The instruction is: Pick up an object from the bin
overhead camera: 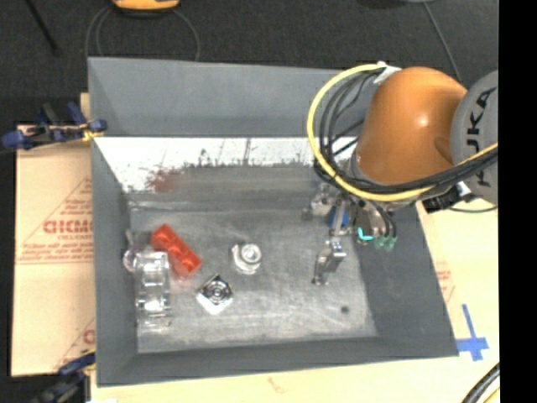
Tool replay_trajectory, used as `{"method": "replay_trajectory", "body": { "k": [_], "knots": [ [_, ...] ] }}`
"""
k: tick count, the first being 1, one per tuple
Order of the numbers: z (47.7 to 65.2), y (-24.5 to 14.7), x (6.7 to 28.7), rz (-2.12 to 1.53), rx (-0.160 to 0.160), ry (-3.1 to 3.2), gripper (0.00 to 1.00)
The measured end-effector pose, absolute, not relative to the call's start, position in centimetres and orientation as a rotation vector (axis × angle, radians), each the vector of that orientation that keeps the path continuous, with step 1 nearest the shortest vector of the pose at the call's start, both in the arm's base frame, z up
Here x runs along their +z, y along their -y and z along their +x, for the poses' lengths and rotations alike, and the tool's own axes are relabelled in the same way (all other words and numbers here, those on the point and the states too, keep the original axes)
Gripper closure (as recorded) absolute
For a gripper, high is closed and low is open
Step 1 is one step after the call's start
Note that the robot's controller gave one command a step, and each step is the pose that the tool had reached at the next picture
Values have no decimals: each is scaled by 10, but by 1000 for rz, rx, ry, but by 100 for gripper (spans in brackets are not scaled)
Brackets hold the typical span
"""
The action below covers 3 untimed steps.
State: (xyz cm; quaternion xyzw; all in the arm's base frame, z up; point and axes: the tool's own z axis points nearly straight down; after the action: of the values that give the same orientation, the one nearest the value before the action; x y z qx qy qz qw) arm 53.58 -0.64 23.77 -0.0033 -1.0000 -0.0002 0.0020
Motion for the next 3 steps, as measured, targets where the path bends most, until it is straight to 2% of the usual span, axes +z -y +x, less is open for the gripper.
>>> {"method": "replay_trajectory", "body": {
  "k": [1,2,3],
  "knots": [
    [590,-52,72,-115,-1,3149,0],
    [588,-49,102,-36,1,3150,0],
    [588,-46,123,1,1,3151,0]
  ]
}}
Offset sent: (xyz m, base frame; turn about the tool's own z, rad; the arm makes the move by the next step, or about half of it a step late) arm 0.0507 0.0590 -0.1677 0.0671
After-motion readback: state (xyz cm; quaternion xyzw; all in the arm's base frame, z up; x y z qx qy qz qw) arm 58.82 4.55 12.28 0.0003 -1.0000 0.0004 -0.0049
